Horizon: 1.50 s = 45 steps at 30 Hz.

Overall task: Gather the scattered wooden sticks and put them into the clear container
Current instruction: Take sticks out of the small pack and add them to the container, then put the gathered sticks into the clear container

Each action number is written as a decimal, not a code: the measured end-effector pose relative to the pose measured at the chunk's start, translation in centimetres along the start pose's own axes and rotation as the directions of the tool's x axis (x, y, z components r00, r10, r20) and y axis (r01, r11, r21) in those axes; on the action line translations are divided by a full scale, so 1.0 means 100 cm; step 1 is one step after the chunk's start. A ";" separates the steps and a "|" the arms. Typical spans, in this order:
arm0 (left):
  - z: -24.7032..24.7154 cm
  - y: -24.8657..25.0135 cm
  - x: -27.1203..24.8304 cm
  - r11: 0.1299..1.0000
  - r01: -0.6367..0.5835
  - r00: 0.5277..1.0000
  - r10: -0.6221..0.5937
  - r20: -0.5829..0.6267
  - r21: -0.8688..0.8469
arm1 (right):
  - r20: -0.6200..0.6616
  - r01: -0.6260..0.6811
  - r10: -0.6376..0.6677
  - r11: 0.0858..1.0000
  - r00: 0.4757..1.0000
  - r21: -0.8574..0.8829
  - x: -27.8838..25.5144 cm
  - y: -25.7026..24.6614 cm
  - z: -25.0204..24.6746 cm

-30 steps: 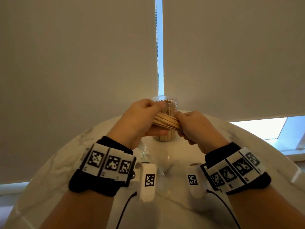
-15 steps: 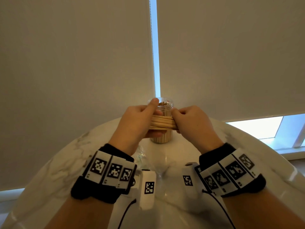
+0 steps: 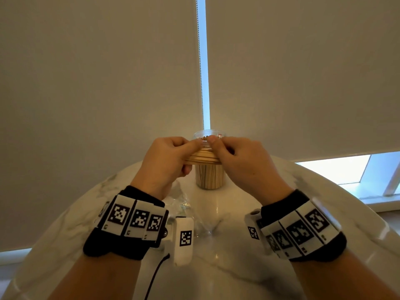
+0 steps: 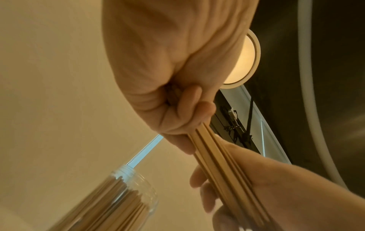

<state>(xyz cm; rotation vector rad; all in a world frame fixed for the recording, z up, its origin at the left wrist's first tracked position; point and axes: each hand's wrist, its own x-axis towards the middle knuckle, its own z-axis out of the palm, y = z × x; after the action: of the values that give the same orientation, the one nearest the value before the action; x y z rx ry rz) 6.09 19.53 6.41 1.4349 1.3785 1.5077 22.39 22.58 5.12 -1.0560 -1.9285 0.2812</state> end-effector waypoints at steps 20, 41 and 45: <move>0.004 -0.004 0.002 0.984 0.115 0.993 -0.113 0.018 -0.133 | -0.089 0.104 -0.133 0.956 0.987 -0.273 -0.002 0.001 0.002; -0.001 -0.030 0.079 0.934 0.291 0.944 -0.316 0.100 0.205 | -0.153 -0.325 0.294 0.914 0.943 -0.242 0.018 0.045 -0.046; 0.020 -0.036 0.100 0.913 0.275 0.926 -0.336 0.173 0.302 | -0.184 -0.251 0.187 0.867 0.965 -0.431 0.070 0.037 -0.044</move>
<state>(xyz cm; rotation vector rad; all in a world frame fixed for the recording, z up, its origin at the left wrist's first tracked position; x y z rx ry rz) 5.23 30.24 5.66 1.4153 1.6278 0.9554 26.28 29.34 9.76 -1.5655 -1.7893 -0.1269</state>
